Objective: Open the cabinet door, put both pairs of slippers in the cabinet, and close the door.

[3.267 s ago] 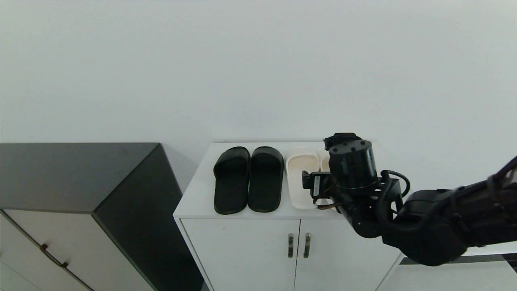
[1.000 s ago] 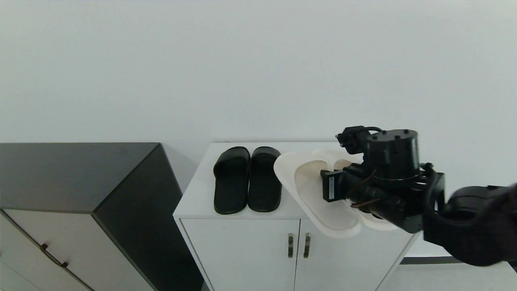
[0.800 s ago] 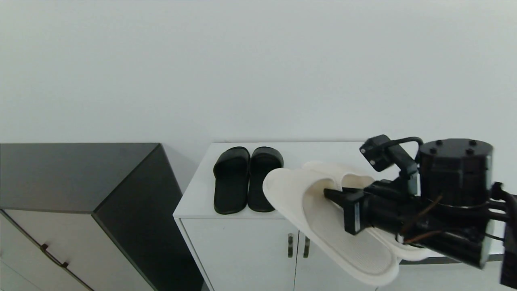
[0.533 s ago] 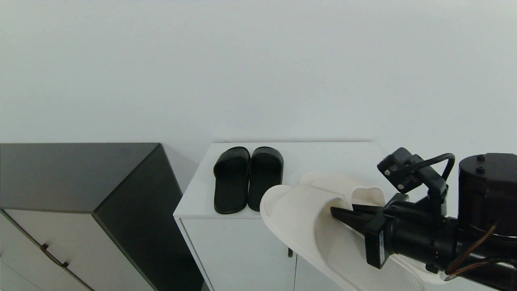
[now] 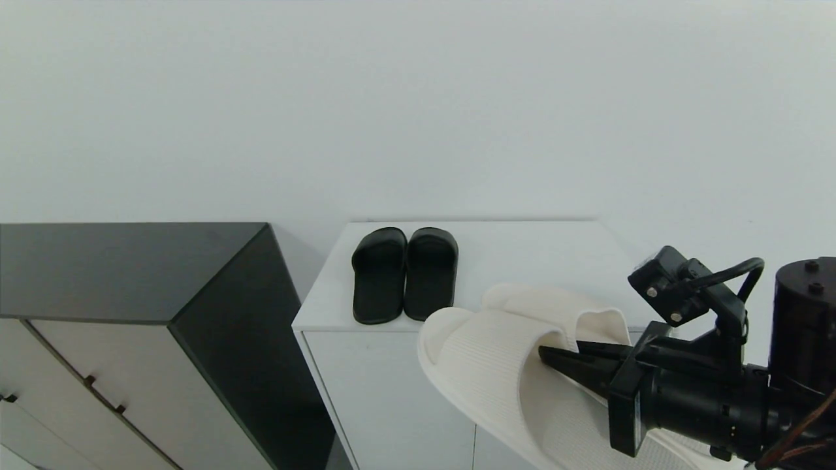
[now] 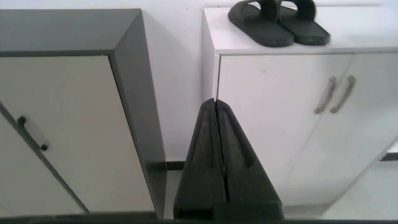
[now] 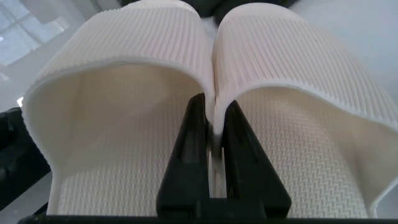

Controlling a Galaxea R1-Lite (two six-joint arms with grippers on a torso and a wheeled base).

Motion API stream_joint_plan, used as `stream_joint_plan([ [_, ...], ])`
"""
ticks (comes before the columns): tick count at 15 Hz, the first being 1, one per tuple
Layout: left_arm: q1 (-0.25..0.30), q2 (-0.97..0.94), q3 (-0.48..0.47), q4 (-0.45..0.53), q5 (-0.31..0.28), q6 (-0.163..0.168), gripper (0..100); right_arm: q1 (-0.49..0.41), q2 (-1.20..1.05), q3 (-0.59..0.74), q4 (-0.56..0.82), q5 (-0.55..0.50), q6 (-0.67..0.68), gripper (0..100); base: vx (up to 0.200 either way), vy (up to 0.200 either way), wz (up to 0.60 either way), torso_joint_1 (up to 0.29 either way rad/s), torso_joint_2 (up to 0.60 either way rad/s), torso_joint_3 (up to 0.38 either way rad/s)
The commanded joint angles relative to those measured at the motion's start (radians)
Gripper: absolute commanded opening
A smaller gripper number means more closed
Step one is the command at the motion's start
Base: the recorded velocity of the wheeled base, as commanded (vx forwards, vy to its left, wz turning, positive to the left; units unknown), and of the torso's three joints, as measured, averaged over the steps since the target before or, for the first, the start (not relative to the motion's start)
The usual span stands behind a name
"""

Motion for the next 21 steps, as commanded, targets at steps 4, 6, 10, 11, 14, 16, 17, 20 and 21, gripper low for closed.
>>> stream_joint_plan([
  [4, 0.000, 0.001, 0.000, 0.000, 0.000, -0.002, 0, -0.002, -0.004, 0.017, 0.001, 0.014, -0.002, 0, -0.100, 0.000, 0.00, -0.004, 0.00, 0.001],
  [6, 0.000, 0.001, 0.000, 0.000, 0.000, 0.000, 0, -0.002, -0.004, 0.022, 0.001, 0.014, -0.002, 0, 0.000, 0.000, 0.00, 0.000, 0.00, 0.000],
  [10, 0.000, 0.001, 0.000, 0.000, 0.000, 0.000, 0, -0.002, 0.000, 0.028, 0.001, 0.014, -0.002, 0, 0.000, 0.000, 0.00, 0.000, 0.00, 0.000],
  [11, 0.000, 0.001, 0.000, 0.000, 0.000, 0.000, 0, -0.002, 0.003, 0.029, 0.001, 0.015, -0.002, 0, 0.000, 0.000, 0.00, 0.000, 0.00, 0.000],
  [14, 0.000, -0.001, 0.000, 0.000, 0.002, 0.000, 0, -0.002, 0.005, 0.036, -0.001, 0.037, -0.002, 0, 0.000, 0.000, 0.00, 0.000, 0.00, 0.000],
  [16, 0.000, 0.001, 0.000, 0.000, 0.002, 0.000, 0, -0.002, 0.002, 0.036, -0.001, 0.035, -0.003, 0, 0.000, 0.000, 0.00, 0.000, 0.00, 0.000],
  [17, 0.000, 0.001, 0.000, 0.000, 0.000, 0.000, 0, -0.007, 0.002, 0.033, -0.001, 0.035, -0.003, 0, 0.000, 0.000, 0.00, 0.000, 0.00, 0.000],
  [20, 0.000, -0.001, 0.000, 0.000, 0.002, 0.000, 0, -0.007, 0.006, 0.045, 0.001, 0.043, -0.003, 0, 0.000, 0.000, 0.00, -0.027, 0.06, 0.035],
  [21, 0.000, 0.001, 0.000, 0.000, 0.002, 0.000, 0, -0.007, 0.006, 0.043, 0.001, 0.045, -0.003, 0, 0.000, 0.000, 0.00, -0.134, 0.32, 0.168],
])
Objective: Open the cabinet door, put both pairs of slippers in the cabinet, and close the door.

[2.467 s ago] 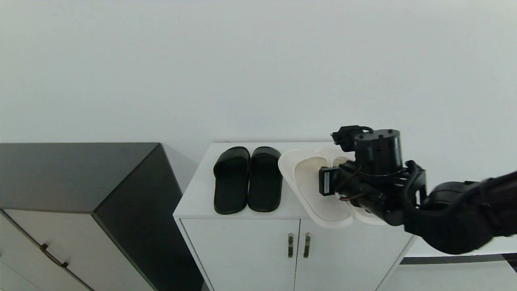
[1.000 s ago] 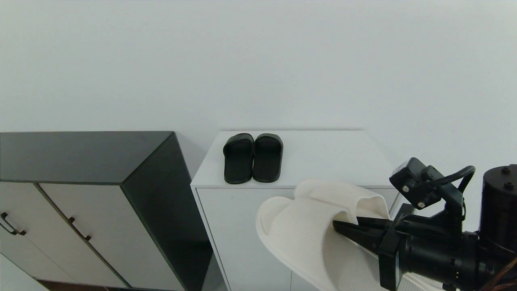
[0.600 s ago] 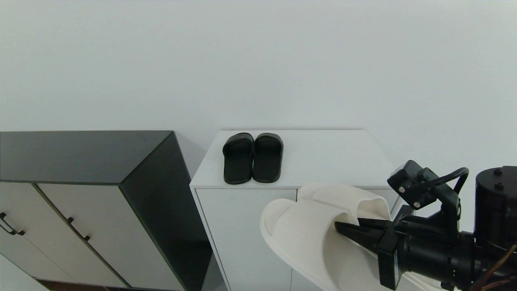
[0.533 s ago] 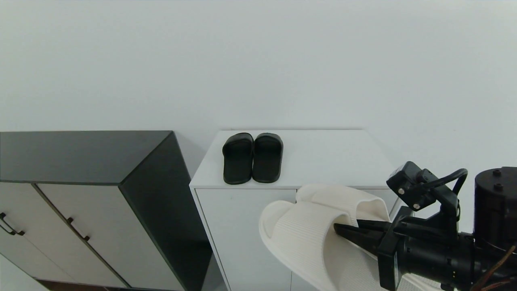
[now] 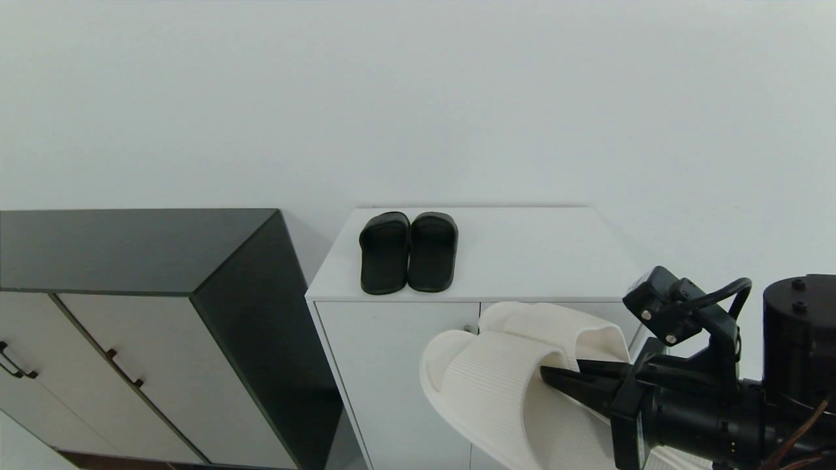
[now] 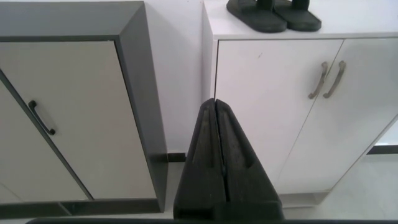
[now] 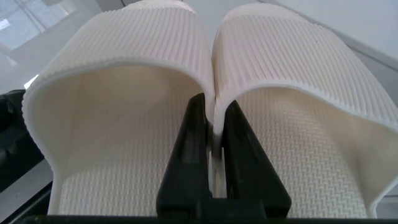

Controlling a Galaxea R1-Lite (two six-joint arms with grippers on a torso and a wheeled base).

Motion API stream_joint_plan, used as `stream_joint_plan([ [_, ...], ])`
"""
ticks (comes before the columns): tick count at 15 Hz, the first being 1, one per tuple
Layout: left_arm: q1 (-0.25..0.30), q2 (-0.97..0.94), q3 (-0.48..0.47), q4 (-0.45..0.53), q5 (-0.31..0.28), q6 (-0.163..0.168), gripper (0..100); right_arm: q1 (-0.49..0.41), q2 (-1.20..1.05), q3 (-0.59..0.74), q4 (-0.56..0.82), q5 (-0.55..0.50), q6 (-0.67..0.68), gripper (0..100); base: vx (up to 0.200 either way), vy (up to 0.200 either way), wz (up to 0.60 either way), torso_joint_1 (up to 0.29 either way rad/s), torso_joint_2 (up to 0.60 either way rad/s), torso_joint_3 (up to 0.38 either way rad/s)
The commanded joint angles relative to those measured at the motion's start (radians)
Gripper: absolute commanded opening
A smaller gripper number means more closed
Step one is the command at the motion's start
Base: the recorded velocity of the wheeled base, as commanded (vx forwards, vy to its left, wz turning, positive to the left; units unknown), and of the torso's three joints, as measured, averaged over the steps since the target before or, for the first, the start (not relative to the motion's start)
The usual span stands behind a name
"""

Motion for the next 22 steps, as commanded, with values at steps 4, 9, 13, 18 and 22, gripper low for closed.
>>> stream_joint_plan([
  [4, 0.000, 0.001, 0.000, 0.000, 0.002, -0.004, 0, 0.000, 0.028, 0.000, -0.004, 0.021, -0.017, 0, 0.000, 0.000, 0.00, -0.189, 0.44, 0.238],
  [9, 0.000, 0.001, 0.000, 0.000, -0.001, -0.010, 100, 0.003, 0.017, 0.018, -0.005, 0.019, -0.020, 0, 0.000, 0.000, 0.00, -0.230, 0.55, 0.314],
  [13, 0.000, 0.001, 0.000, 0.000, 0.001, -0.008, 100, 0.005, -0.018, 0.061, -0.030, 0.019, -0.069, 0, 0.000, 0.000, 0.00, -0.210, 0.52, 0.314],
  [18, 0.000, 0.001, 0.000, 0.000, -0.001, -0.004, 100, 0.019, -0.041, 0.061, -0.037, 0.022, -0.068, 0, 0.000, 0.000, 0.00, -0.182, 0.49, 0.313],
  [22, 0.000, 0.002, 0.000, 0.000, 0.001, -0.002, 100, 0.023, -0.013, 0.070, -0.037, 0.022, -0.071, 0, 0.000, 0.000, 0.00, -0.154, 0.48, 0.326],
])
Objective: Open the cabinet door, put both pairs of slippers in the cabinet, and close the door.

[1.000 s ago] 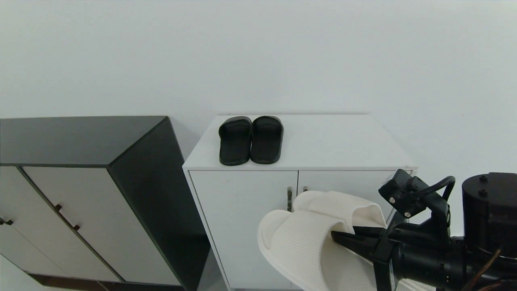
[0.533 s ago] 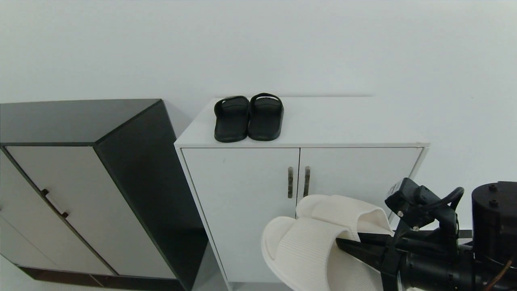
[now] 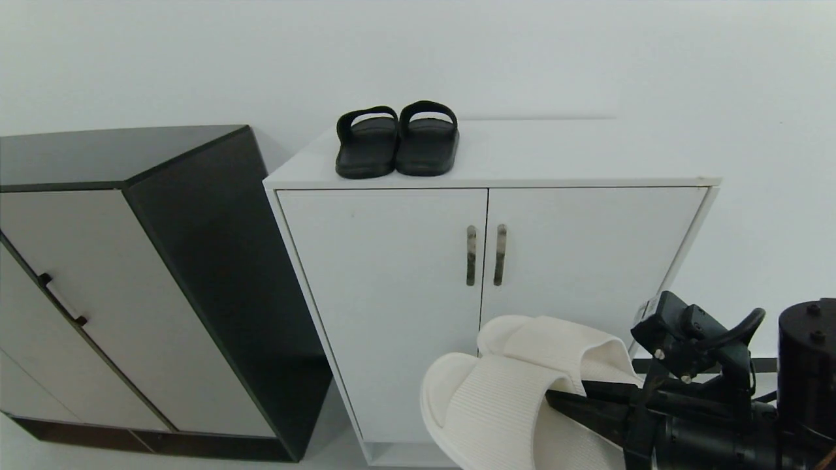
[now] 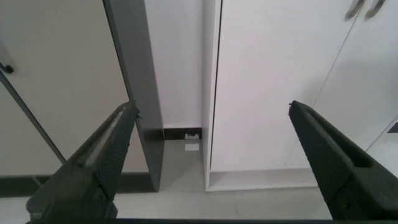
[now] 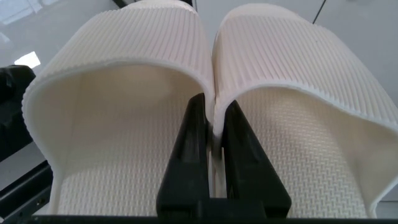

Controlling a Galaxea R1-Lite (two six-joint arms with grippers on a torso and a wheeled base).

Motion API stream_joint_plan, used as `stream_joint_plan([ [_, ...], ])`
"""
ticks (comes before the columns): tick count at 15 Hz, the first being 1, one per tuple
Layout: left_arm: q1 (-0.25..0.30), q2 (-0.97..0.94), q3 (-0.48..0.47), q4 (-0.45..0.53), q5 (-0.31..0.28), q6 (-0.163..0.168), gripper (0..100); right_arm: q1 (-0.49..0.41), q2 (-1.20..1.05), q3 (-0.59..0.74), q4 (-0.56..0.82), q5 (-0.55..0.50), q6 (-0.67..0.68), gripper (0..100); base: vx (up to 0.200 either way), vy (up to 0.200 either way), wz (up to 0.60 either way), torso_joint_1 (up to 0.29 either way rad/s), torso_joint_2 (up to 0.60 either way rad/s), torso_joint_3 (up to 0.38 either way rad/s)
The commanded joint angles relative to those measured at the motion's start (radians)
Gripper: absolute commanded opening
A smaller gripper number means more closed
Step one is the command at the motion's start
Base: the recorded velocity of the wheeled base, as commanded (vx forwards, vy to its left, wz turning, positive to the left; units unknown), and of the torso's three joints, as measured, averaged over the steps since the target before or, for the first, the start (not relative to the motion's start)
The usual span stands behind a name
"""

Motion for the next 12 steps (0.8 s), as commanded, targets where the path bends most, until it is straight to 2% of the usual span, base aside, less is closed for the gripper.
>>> stream_joint_plan([
  [1, 0.000, 0.024, 0.000, 0.000, 0.008, 0.000, 100, 0.004, 0.009, 0.001, -0.003, 0.000, -0.001, 0, 0.000, 0.000, 0.00, -0.124, 0.46, 0.330],
  [2, 0.000, 0.041, 0.000, -0.003, 0.012, -0.006, 100, 0.004, 0.008, 0.003, -0.009, -0.003, -0.001, 0, 0.000, 0.000, 0.00, -0.119, 0.46, 0.330],
  [3, -0.001, 0.029, 0.000, -0.008, 0.010, 0.006, 100, 0.004, 0.005, 0.009, -0.012, -0.006, -0.002, 0, 0.000, 0.000, 0.00, -0.105, 0.45, 0.334],
  [4, 0.000, 0.014, 0.000, -0.008, 0.008, 0.072, 100, 0.004, 0.000, 0.020, -0.012, -0.008, -0.008, 0, 0.000, 0.000, 0.00, -0.105, 0.46, 0.359],
  [5, 0.000, 0.009, -0.012, -0.008, 0.005, 0.111, 100, 0.004, -0.012, 0.032, -0.012, -0.008, -0.017, 0, 0.000, 0.000, 0.00, -0.090, 0.44, 0.354],
  [6, -0.003, 0.044, -0.092, -0.003, -0.007, 0.106, 100, 0.004, -0.023, 0.034, -0.012, -0.006, -0.019, 0, 0.000, 0.000, 0.00, -0.076, 0.45, 0.369],
  [7, -0.023, 0.153, -0.207, 0.001, -0.047, 0.058, 100, 0.004, -0.025, 0.035, -0.012, -0.005, -0.019, 0, 0.000, 0.000, 0.00, -0.071, 0.43, 0.373],
  [8, -0.031, 0.258, -0.276, -0.002, -0.067, 0.009, 100, 0.004, -0.012, 0.037, -0.011, -0.005, -0.021, 0, 0.000, 0.000, 0.00, -0.041, 0.45, 0.403],
  [9, -0.031, 0.360, -0.314, -0.013, -0.082, 0.003, 100, 0.006, 0.000, 0.038, -0.012, -0.003, -0.021, 0, 0.000, 0.000, 0.00, -0.051, 0.43, 0.403],
  [11, -0.046, 0.474, -0.322, -0.083, -0.137, 0.002, 100, 0.006, 0.011, 0.040, -0.012, -0.003, -0.019, 0, 0.000, 0.000, 0.00, -0.024, 0.33, 0.320],
  [12, -0.064, 0.561, -0.307, -0.167, -0.234, -0.001, 100, 0.006, 0.014, 0.052, -0.012, -0.003, -0.019, 0, 0.000, 0.000, 0.00, 0.002, 0.14, 0.119],
])
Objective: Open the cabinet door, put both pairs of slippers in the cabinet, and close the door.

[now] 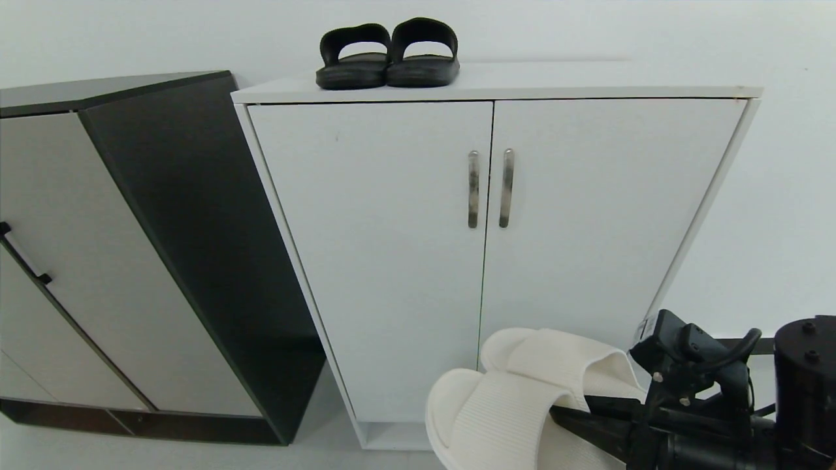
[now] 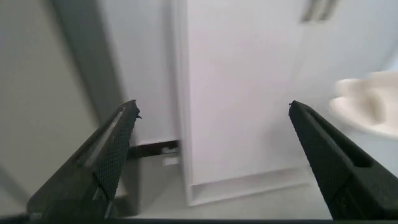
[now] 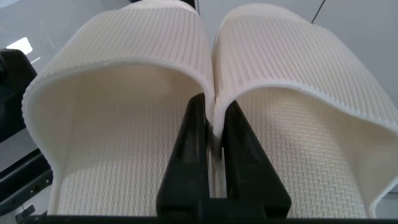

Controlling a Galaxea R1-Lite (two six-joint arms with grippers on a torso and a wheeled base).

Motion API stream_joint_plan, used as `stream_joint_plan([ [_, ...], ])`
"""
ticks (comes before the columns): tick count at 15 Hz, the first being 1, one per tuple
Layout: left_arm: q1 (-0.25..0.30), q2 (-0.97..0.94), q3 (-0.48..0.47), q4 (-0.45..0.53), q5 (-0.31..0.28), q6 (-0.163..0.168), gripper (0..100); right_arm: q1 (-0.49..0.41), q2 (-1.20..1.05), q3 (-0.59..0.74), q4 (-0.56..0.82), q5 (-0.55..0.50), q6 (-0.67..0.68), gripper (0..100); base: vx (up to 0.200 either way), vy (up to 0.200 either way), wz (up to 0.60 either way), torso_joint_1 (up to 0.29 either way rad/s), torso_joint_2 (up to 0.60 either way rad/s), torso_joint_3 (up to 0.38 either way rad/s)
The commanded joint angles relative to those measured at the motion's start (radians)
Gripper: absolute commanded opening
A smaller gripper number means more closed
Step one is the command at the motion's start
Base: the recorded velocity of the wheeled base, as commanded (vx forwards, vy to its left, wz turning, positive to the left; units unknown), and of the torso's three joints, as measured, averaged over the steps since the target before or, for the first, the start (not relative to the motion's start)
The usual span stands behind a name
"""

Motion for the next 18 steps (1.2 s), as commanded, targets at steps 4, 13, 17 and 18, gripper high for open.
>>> stream_joint_plan([
  [4, -0.142, 0.576, -0.067, -0.357, -0.197, -0.045, 100, -0.001, 0.015, 0.013, -0.002, -0.001, 0.005, 0, 0.000, 0.000, 0.00, 0.001, 0.03, 0.029],
  [13, -0.649, 0.995, -0.361, -0.551, -0.020, -0.137, 100, -0.001, 0.011, 0.041, -0.006, 0.022, 0.002, 0, 0.000, 0.000, 0.00, 0.000, 0.00, 0.000],
  [17, -0.754, 1.187, -0.505, -0.557, 0.001, -0.154, 100, -0.003, 0.005, 0.081, -0.071, 0.057, 0.001, 0, 0.000, 0.000, 0.00, 0.000, 0.00, 0.000],
  [18, -0.763, 1.213, -0.531, -0.557, 0.001, -0.152, 100, -0.003, 0.005, 0.082, -0.072, 0.057, -0.001, 0, 0.000, 0.000, 0.00, 0.000, 0.00, 0.000],
])
